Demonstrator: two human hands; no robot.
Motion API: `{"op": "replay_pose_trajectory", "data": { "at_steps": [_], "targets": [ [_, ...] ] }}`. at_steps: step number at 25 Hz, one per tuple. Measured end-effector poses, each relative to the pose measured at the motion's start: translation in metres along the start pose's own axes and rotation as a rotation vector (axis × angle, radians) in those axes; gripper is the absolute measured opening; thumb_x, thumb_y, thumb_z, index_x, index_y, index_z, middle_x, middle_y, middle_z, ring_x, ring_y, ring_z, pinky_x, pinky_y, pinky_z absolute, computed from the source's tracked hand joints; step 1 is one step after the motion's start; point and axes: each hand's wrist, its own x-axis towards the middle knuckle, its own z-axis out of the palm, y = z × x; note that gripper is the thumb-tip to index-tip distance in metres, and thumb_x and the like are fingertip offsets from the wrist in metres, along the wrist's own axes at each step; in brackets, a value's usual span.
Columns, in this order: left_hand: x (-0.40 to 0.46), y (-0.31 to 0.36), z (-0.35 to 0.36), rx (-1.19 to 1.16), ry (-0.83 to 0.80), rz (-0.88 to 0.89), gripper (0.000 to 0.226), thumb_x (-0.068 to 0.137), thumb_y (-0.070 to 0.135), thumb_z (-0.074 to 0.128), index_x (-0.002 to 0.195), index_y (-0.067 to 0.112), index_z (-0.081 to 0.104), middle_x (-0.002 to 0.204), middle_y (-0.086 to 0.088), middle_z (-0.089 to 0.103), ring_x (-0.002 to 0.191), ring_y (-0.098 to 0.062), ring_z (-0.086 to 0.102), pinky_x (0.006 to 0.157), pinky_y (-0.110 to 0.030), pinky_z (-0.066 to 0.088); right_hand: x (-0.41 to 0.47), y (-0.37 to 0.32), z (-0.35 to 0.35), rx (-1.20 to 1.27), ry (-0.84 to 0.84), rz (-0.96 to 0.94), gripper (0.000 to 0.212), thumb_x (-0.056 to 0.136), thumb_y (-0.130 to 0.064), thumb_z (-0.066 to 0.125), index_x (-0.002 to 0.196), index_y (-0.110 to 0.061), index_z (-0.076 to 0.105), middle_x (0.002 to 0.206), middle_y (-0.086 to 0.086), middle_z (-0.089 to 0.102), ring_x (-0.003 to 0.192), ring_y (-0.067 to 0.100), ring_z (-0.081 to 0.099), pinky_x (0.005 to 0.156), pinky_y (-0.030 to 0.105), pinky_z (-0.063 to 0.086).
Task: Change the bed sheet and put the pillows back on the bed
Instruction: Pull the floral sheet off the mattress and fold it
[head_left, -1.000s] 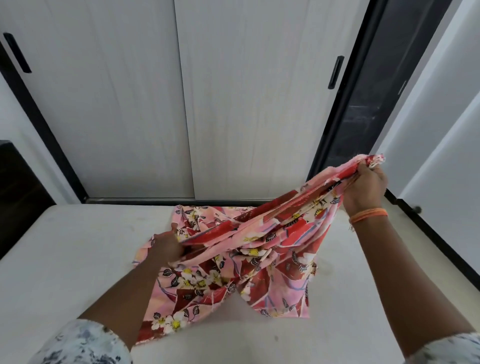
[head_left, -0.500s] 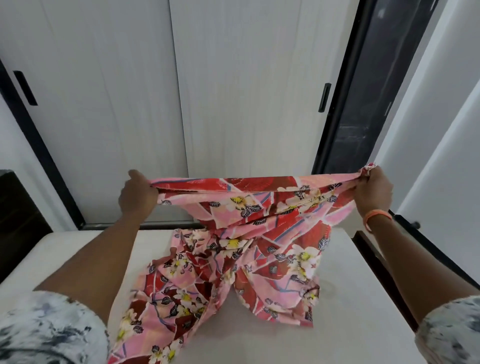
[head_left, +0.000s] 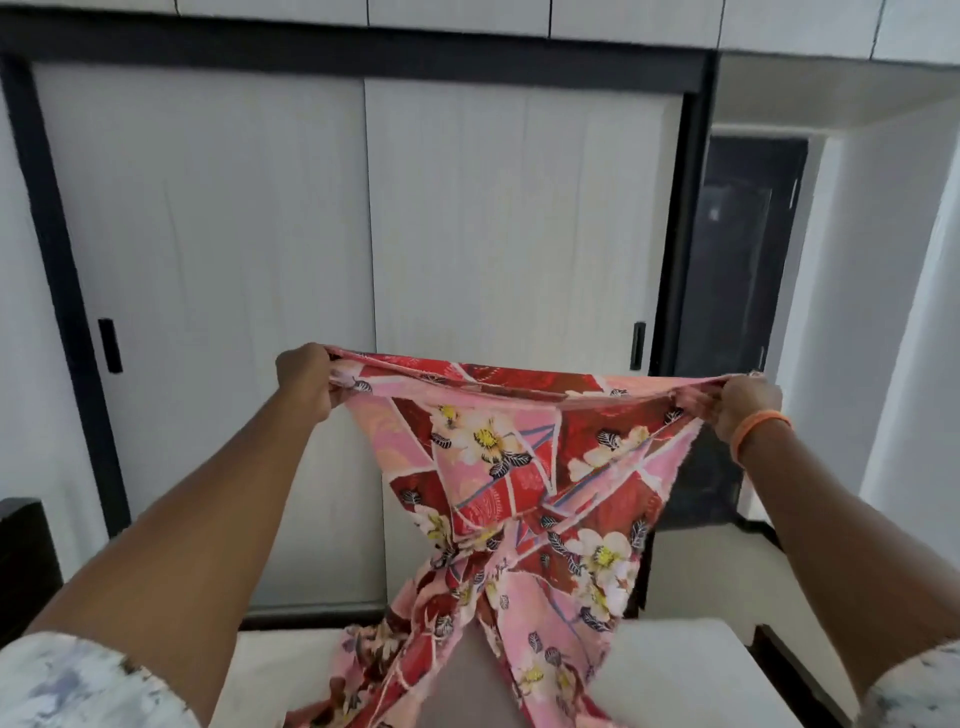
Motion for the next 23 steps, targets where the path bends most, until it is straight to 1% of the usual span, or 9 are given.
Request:
{"op": "replay_pose_trajectory", "data": {
  "at_steps": [2, 4, 6, 11, 13, 16, 19, 20, 23],
  "targets": [
    [-0.008, 0.024, 0.012, 0.003, -0.059, 0.121, 0.037, 0.089, -0.002, 0.034, 0.079, 0.014, 0.065, 0.092, -0.017, 0.066, 0.064, -0.027, 0.063, 0.040, -0.030, 0.054, -0.007, -0.021, 0.014, 0.000, 0.055, -0.100, 0.028, 0.103, -0.010, 0.035, 0.117, 0.002, 0.056, 0.103, 0.018, 0.069, 0.081, 0.026, 0.071, 0.067, 0.033, 0.061],
    [-0.019, 0.062, 0.031, -0.036, -0.099, 0.320, 0.038, 0.088, -0.003, 0.032, 0.087, 0.014, 0.067, 0.096, -0.017, 0.065, 0.070, -0.026, 0.065, 0.044, -0.029, 0.054, -0.013, -0.051, 0.027, -0.177, 0.244, -0.360, 0.024, 0.100, -0.006, 0.038, 0.111, -0.001, 0.059, 0.111, 0.014, 0.067, 0.094, 0.026, 0.066, 0.075, 0.024, 0.051],
    [-0.034, 0.111, 0.048, -0.112, -0.105, 0.473, 0.037, 0.085, -0.003, 0.034, 0.090, 0.014, 0.067, 0.092, -0.015, 0.066, 0.075, -0.027, 0.067, 0.052, -0.031, 0.056, -0.027, -0.084, 0.043, -0.213, 0.273, -0.586, 0.022, 0.099, -0.007, 0.039, 0.112, -0.003, 0.057, 0.112, 0.014, 0.064, 0.097, 0.024, 0.062, 0.076, 0.019, 0.042],
    [-0.063, 0.210, 0.065, -0.309, -0.105, 0.491, 0.031, 0.088, 0.002, 0.036, 0.083, 0.013, 0.064, 0.088, -0.014, 0.070, 0.080, -0.030, 0.072, 0.071, -0.049, 0.061, -0.060, -0.163, 0.081, -0.177, 0.202, -0.888, 0.018, 0.098, -0.006, 0.046, 0.114, 0.001, 0.051, 0.099, 0.006, 0.055, 0.090, 0.017, 0.052, 0.074, 0.017, 0.041],
    [-0.070, 0.241, 0.063, -0.341, -0.061, 0.458, 0.026, 0.089, 0.000, 0.036, 0.084, 0.010, 0.059, 0.087, -0.015, 0.069, 0.074, -0.030, 0.072, 0.066, -0.051, 0.061, -0.072, -0.198, 0.092, -0.088, 0.192, -0.884, 0.017, 0.100, -0.007, 0.043, 0.114, -0.002, 0.051, 0.097, 0.003, 0.054, 0.090, 0.017, 0.052, 0.074, 0.021, 0.043],
    [-0.084, 0.283, 0.050, -0.453, -0.065, 0.362, 0.024, 0.095, 0.002, 0.036, 0.083, 0.008, 0.056, 0.066, -0.010, 0.059, 0.052, -0.019, 0.061, 0.045, -0.029, 0.056, -0.080, -0.246, 0.103, -0.010, 0.124, -0.741, 0.006, 0.100, -0.012, 0.047, 0.105, -0.015, 0.049, 0.098, 0.000, 0.052, 0.085, 0.015, 0.057, 0.073, 0.015, 0.050],
    [-0.100, 0.304, 0.029, -0.600, -0.112, 0.357, 0.025, 0.097, 0.000, 0.035, 0.086, 0.004, 0.058, 0.071, -0.012, 0.061, 0.068, -0.025, 0.063, 0.042, -0.025, 0.053, -0.089, -0.268, 0.110, 0.065, -0.035, -0.612, 0.016, 0.101, -0.022, 0.040, 0.088, -0.031, 0.044, 0.113, 0.002, 0.049, 0.111, 0.025, 0.061, 0.095, 0.036, 0.053],
    [-0.105, 0.309, 0.021, -0.620, -0.111, 0.390, 0.023, 0.096, -0.001, 0.036, 0.089, 0.004, 0.058, 0.074, -0.012, 0.062, 0.069, -0.025, 0.064, 0.043, -0.025, 0.053, -0.096, -0.270, 0.116, 0.093, -0.048, -0.593, 0.014, 0.101, -0.021, 0.039, 0.098, -0.029, 0.050, 0.114, 0.003, 0.050, 0.114, 0.026, 0.059, 0.096, 0.039, 0.052],
    [-0.124, 0.327, 0.004, -0.626, 0.015, 0.558, 0.018, 0.096, 0.000, 0.037, 0.089, 0.006, 0.053, 0.076, -0.012, 0.060, 0.058, -0.021, 0.060, 0.045, -0.024, 0.051, -0.119, -0.272, 0.147, 0.192, 0.108, -0.638, 0.033, 0.100, -0.010, 0.045, 0.133, -0.007, 0.048, 0.122, 0.006, 0.058, 0.113, 0.018, 0.059, 0.091, 0.020, 0.047]
  ]
}}
